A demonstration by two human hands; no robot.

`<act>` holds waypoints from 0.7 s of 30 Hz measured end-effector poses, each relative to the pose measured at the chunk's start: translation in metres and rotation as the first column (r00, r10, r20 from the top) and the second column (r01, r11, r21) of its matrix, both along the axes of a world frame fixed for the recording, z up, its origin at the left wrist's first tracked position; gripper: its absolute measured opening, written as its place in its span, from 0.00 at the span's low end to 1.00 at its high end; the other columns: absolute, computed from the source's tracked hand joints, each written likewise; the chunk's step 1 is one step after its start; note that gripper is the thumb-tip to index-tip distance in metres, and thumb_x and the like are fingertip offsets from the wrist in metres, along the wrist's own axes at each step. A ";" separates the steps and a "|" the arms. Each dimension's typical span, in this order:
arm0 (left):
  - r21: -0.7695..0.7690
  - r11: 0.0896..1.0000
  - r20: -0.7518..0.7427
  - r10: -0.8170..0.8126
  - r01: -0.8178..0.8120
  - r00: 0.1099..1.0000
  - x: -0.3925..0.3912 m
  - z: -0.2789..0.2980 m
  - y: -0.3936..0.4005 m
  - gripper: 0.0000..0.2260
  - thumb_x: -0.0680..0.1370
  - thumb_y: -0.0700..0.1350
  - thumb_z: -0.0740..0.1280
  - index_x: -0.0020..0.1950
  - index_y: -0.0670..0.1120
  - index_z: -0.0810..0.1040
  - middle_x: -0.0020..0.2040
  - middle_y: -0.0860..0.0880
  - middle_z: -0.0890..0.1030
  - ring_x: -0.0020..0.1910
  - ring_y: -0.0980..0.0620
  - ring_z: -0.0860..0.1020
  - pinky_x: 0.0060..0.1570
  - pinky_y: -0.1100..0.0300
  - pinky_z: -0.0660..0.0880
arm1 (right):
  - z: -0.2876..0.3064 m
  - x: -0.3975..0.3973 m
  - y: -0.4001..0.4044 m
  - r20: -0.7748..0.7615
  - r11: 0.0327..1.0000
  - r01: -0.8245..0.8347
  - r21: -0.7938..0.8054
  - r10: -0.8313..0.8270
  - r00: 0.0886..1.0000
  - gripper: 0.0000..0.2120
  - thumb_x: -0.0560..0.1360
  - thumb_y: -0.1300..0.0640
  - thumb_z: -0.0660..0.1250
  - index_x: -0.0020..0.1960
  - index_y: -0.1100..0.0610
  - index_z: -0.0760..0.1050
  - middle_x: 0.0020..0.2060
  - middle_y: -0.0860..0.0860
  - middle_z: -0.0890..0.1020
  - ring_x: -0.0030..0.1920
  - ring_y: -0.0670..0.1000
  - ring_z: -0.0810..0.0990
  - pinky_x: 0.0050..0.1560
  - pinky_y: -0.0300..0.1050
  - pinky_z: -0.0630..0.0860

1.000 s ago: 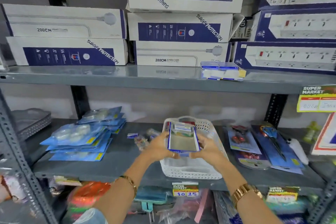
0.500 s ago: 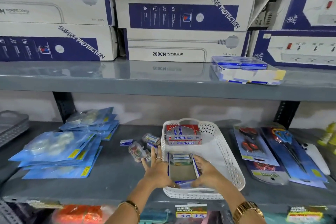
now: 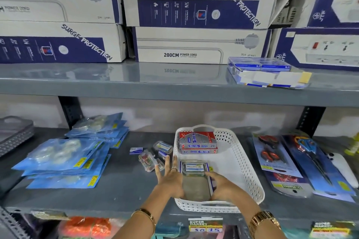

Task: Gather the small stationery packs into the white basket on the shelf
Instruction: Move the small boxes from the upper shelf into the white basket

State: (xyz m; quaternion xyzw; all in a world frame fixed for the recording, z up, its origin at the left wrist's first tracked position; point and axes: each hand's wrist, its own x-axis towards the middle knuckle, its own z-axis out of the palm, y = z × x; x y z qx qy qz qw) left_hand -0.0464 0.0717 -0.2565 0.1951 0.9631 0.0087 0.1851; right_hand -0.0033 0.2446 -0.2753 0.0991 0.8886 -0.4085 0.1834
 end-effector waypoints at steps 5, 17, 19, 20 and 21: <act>0.138 0.989 -0.002 0.050 -0.049 0.999 0.006 0.012 -0.005 0.19 0.72 0.44 0.68 0.62 0.44 0.73 0.79 0.46 0.43 0.76 0.44 0.34 0.71 0.34 0.37 | 0.003 0.004 0.001 -0.118 0.989 0.120 -0.090 -0.130 0.984 0.33 0.66 0.72 0.70 0.68 0.56 0.68 0.57 0.51 0.77 0.62 0.53 0.74 0.57 0.39 0.73; 0.486 0.769 -0.754 0.131 0.414 0.643 0.052 0.093 0.010 0.21 0.77 0.47 0.66 0.68 0.43 0.72 0.67 0.46 0.76 0.68 0.48 0.73 0.68 0.57 0.67 | 0.114 0.064 -0.010 -0.945 0.791 0.595 -0.144 -0.288 0.153 0.12 0.67 0.71 0.69 0.51 0.65 0.78 0.50 0.60 0.81 0.53 0.62 0.77 0.55 0.51 0.73; 0.434 0.740 -0.853 0.153 0.515 0.499 0.062 0.108 0.016 0.19 0.71 0.43 0.73 0.61 0.39 0.78 0.59 0.43 0.82 0.58 0.45 0.80 0.56 0.51 0.77 | 0.132 0.073 -0.005 -0.975 0.777 0.614 -0.139 -0.218 0.055 0.13 0.66 0.72 0.70 0.50 0.65 0.78 0.51 0.61 0.80 0.53 0.64 0.77 0.55 0.54 0.72; 0.423 0.720 -0.878 0.173 0.551 0.447 0.069 0.115 0.019 0.19 0.70 0.42 0.75 0.59 0.39 0.80 0.57 0.42 0.83 0.56 0.44 0.81 0.53 0.50 0.78 | 0.141 0.078 -0.003 -0.982 0.770 0.623 -0.141 -0.191 0.014 0.13 0.66 0.71 0.70 0.50 0.65 0.78 0.52 0.62 0.80 0.54 0.63 0.77 0.56 0.52 0.70; 0.413 0.702 -0.894 0.189 0.580 0.407 0.074 0.123 0.022 0.19 0.69 0.41 0.75 0.58 0.38 0.80 0.56 0.42 0.83 0.56 0.43 0.81 0.53 0.49 0.79 | 0.149 0.083 -0.001 -0.986 0.761 0.633 -0.144 -0.167 -0.022 0.11 0.67 0.68 0.68 0.50 0.65 0.78 0.53 0.62 0.79 0.55 0.62 0.76 0.57 0.49 0.67</act>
